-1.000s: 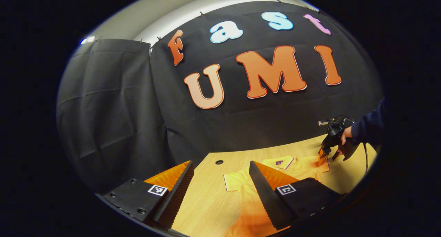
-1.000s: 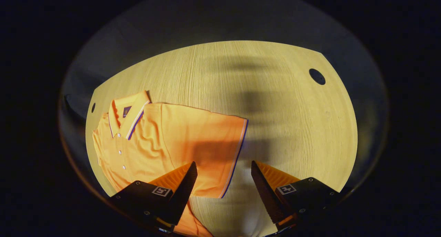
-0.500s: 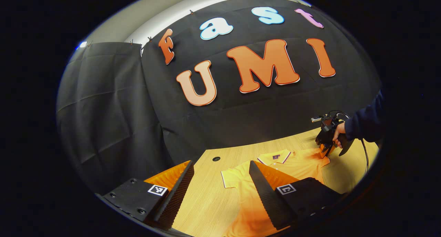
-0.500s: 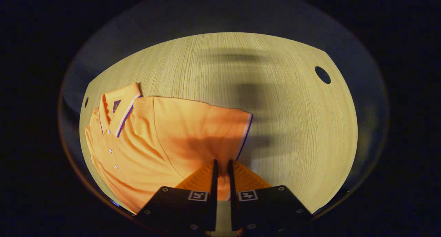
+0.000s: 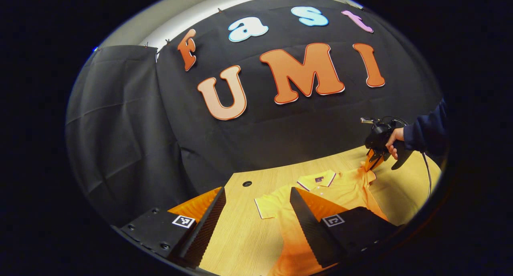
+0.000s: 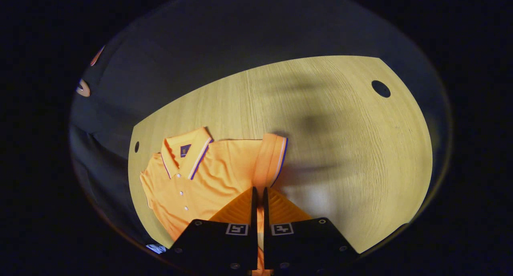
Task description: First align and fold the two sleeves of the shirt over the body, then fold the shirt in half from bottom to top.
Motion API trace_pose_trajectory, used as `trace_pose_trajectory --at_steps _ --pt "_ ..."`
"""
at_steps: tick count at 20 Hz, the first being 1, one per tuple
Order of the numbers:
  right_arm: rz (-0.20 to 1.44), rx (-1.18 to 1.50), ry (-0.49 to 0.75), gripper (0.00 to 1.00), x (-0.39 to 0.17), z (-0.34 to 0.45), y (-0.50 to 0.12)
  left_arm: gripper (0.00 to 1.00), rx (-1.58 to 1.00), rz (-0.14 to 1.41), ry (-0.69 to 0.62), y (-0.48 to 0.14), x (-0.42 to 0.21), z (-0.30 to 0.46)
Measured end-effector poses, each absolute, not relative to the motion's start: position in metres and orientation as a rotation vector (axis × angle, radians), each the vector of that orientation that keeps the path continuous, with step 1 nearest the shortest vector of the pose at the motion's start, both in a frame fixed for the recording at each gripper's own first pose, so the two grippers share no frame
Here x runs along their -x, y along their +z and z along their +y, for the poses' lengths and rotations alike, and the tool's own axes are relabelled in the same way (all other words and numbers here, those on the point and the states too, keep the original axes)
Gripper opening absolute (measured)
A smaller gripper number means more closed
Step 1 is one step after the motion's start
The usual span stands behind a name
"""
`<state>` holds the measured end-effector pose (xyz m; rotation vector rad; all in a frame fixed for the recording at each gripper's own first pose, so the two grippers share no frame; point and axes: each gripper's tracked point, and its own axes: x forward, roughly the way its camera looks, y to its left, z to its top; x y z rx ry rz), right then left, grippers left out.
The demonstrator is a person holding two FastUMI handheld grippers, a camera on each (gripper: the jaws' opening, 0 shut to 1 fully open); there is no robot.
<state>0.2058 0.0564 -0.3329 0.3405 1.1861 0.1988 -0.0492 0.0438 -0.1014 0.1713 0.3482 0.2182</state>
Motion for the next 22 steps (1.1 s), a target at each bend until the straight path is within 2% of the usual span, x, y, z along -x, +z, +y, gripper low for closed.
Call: trace_pose_trajectory --at_steps 7,10,11,14,16,17,19,20,21,22 --pt "1.127 -0.300 0.283 0.07 -0.194 0.131 -0.306 0.99 -0.037 0.443 0.218 -0.157 0.032 0.113" --pt "1.139 -0.341 0.340 0.22 -0.183 0.161 -0.297 0.99 0.016 0.481 0.212 -0.180 0.015 0.143" --pt "1.124 -0.338 0.345 0.30 -0.183 0.167 -0.295 0.99 0.035 0.492 0.204 -0.189 0.006 0.153" --pt "1.062 -0.293 0.301 0.38 -0.182 0.159 -0.282 0.99 0.115 0.547 0.170 -0.216 -0.024 0.168" --pt "0.992 -0.256 0.236 0.53 -0.182 0.144 -0.271 0.99 0.163 0.623 0.184 -0.244 -0.046 0.182" --pt "0.955 -0.250 0.212 0.69 -0.179 0.136 -0.264 0.99 0.177 0.679 0.166 -0.262 -0.053 0.180" --pt "0.889 -0.261 0.163 0.80 -0.167 0.120 -0.246 0.99 0.174 0.763 0.127 -0.284 -0.070 0.179" --pt "0.861 -0.263 0.143 0.82 -0.158 0.111 -0.239 0.99 0.163 0.789 0.096 -0.294 -0.076 0.175" --pt "0.836 -0.256 0.120 0.77 -0.149 0.100 -0.231 0.99 0.157 0.812 0.075 -0.304 -0.081 0.171" --pt "0.814 -0.241 0.096 0.85 -0.138 0.089 -0.225 0.99 0.157 0.843 0.050 -0.315 -0.088 0.166"
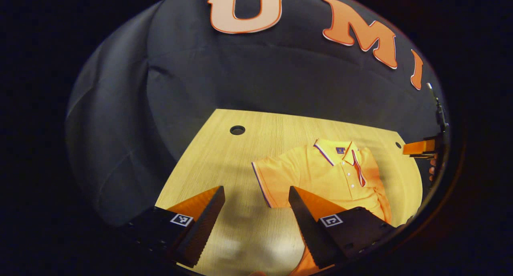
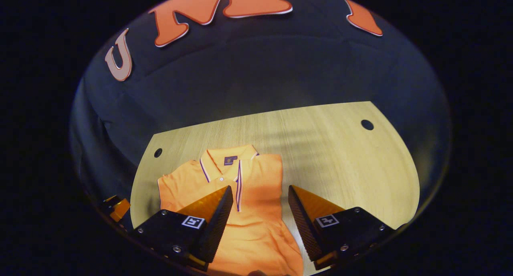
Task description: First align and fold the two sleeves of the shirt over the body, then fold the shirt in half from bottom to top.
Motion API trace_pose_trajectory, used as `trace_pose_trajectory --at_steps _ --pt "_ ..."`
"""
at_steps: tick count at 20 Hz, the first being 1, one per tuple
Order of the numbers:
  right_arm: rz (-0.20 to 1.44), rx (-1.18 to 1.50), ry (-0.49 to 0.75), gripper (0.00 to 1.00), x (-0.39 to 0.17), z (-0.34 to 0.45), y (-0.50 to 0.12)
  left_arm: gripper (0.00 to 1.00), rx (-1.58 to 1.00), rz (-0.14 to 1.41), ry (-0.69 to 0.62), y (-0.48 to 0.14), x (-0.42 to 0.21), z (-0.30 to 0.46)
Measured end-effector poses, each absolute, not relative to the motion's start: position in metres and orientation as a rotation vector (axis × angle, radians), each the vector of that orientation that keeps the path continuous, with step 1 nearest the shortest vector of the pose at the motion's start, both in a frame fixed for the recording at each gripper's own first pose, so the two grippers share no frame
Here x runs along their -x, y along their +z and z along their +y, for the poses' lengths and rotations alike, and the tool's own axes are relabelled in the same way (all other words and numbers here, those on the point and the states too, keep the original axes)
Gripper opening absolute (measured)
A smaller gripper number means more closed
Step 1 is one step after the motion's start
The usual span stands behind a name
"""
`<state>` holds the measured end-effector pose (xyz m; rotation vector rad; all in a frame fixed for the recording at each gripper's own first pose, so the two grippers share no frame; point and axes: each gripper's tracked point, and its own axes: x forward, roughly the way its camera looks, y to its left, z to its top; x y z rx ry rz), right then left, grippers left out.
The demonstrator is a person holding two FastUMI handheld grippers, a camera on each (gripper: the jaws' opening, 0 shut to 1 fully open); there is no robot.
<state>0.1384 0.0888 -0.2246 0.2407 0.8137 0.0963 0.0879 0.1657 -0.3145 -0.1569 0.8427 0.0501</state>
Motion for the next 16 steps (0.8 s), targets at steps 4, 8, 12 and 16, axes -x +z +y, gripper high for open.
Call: trace_pose_trajectory --at_steps 4,8,12,16 --pt "0.723 -0.193 -0.001 0.88 -0.096 0.040 -0.194 0.99 0.184 0.941 0.005 -0.346 -0.111 0.156" --pt "0.657 -0.167 -0.079 0.89 -0.059 0.003 -0.168 0.98 0.209 1.038 -0.009 -0.365 -0.123 0.151" --pt "0.592 -0.139 -0.141 0.91 -0.025 -0.027 -0.144 0.98 0.235 1.136 -0.015 -0.379 -0.139 0.153" --pt "0.522 -0.073 -0.211 0.91 0.007 -0.057 -0.113 0.98 0.201 1.255 0.015 -0.411 -0.146 0.153"
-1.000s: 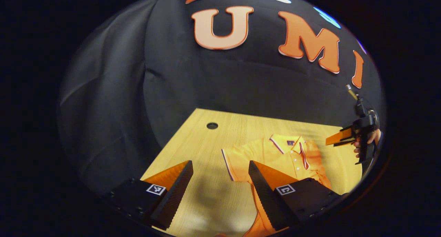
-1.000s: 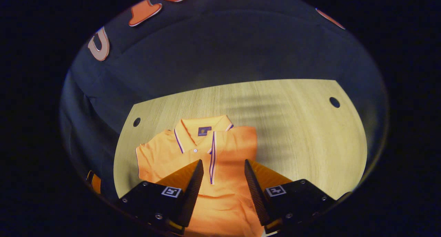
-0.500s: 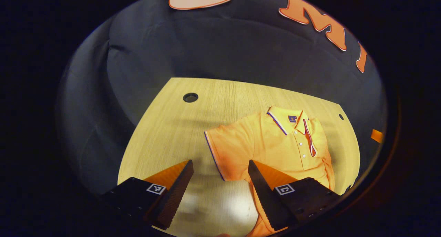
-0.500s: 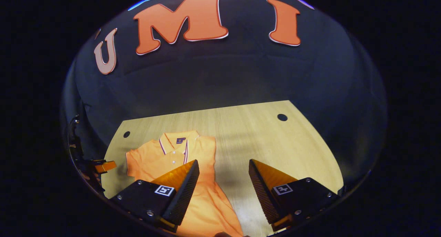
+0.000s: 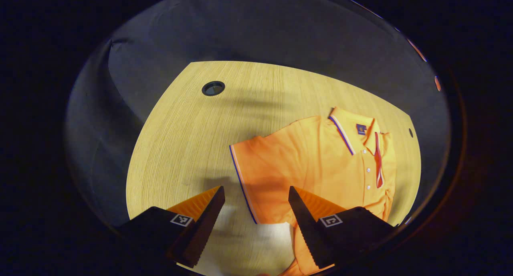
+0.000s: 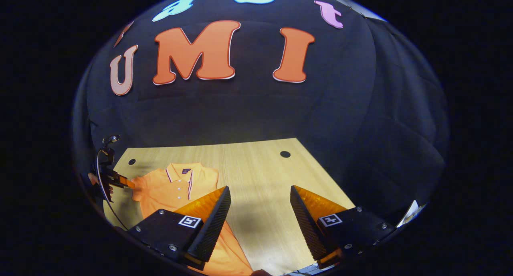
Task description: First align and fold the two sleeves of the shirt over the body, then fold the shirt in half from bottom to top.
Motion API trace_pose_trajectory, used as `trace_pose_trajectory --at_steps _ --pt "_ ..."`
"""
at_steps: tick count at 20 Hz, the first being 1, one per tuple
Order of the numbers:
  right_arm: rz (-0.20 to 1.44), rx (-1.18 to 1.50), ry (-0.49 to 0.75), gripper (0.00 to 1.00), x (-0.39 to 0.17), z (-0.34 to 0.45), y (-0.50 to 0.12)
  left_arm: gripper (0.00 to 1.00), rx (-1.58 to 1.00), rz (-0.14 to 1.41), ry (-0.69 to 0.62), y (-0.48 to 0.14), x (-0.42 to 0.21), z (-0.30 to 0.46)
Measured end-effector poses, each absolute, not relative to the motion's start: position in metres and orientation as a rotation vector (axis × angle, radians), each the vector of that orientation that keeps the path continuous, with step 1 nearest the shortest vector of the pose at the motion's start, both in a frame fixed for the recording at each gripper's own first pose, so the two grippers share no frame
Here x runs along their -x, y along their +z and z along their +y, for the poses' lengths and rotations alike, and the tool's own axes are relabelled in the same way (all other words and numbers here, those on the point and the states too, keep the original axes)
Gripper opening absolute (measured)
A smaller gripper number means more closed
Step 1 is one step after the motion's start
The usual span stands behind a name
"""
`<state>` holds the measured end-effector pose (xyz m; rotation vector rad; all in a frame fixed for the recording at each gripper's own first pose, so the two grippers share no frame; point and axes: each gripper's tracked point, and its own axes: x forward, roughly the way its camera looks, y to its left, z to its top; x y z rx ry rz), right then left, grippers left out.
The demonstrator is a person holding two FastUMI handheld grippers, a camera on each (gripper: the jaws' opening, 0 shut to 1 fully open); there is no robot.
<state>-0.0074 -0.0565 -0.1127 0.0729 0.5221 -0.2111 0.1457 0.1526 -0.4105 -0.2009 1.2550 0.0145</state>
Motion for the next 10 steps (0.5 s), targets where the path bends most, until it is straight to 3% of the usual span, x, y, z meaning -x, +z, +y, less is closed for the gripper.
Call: trace_pose_trajectory --at_steps 4,6,8,9,10 --pt "0.453 -0.046 -0.256 0.92 0.038 -0.072 -0.065 0.98 0.179 1.335 0.019 -0.434 -0.149 0.151" --pt "0.422 -0.042 -0.280 0.92 0.051 -0.079 -0.042 0.91 0.149 1.409 0.021 -0.442 -0.140 0.150" --pt "0.389 -0.031 -0.296 0.93 0.060 -0.085 -0.023 0.89 0.152 1.375 0.011 -0.445 -0.154 0.147" --pt "0.373 -0.025 -0.300 0.92 0.064 -0.087 -0.015 0.69 0.143 1.388 0.009 -0.445 -0.155 0.147" --pt "0.358 -0.020 -0.306 0.93 0.066 -0.089 -0.008 0.61 0.135 1.394 -0.041 -0.440 -0.152 0.141"
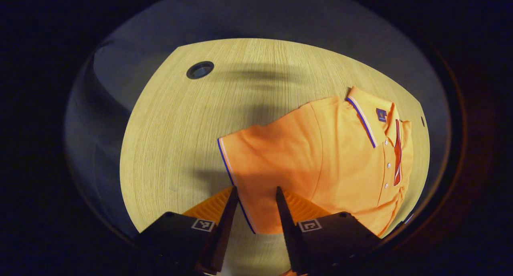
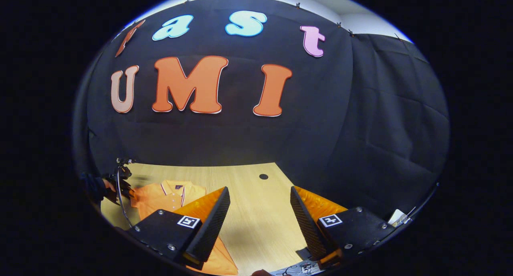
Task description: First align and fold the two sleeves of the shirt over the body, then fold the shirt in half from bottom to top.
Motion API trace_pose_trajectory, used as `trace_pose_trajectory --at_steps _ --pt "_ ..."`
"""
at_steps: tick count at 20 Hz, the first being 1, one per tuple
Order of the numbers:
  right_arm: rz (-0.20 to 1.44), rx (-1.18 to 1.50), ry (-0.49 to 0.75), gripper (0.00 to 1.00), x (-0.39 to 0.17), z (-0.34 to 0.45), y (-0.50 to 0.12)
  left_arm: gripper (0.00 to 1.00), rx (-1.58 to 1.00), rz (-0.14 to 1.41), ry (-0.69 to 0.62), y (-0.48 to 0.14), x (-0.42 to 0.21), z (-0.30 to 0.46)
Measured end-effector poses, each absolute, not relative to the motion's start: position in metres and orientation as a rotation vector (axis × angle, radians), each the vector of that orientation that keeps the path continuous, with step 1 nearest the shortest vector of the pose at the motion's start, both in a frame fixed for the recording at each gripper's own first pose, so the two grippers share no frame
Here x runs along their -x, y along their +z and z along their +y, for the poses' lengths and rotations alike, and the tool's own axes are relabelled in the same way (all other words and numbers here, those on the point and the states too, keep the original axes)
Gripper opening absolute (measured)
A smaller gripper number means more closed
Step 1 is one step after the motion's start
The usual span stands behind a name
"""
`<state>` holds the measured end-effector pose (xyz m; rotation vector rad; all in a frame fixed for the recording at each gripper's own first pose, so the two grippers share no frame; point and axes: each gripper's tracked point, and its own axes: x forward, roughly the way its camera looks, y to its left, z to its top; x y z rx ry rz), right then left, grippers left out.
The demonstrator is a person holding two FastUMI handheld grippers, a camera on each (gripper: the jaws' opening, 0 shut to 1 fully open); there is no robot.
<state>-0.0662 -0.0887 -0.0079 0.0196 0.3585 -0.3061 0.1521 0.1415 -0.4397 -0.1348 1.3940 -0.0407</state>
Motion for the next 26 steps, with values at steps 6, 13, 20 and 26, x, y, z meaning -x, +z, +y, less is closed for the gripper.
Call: trace_pose_trajectory --at_steps 6,13,20,26 --pt "0.342 -0.027 -0.339 0.93 0.073 -0.102 -0.010 0.11 0.084 1.293 -0.085 -0.414 -0.174 0.141" --pt "0.396 -0.055 -0.310 0.93 0.073 -0.079 -0.042 0.11 -0.020 1.176 -0.240 -0.365 -0.191 0.095" --pt "0.445 -0.099 -0.292 0.97 0.077 -0.049 -0.067 0.13 -0.023 1.099 -0.399 -0.342 -0.204 0.027" --pt "0.450 -0.115 -0.293 0.93 0.080 -0.041 -0.073 0.51 0.072 1.026 -0.565 -0.323 -0.189 -0.029"
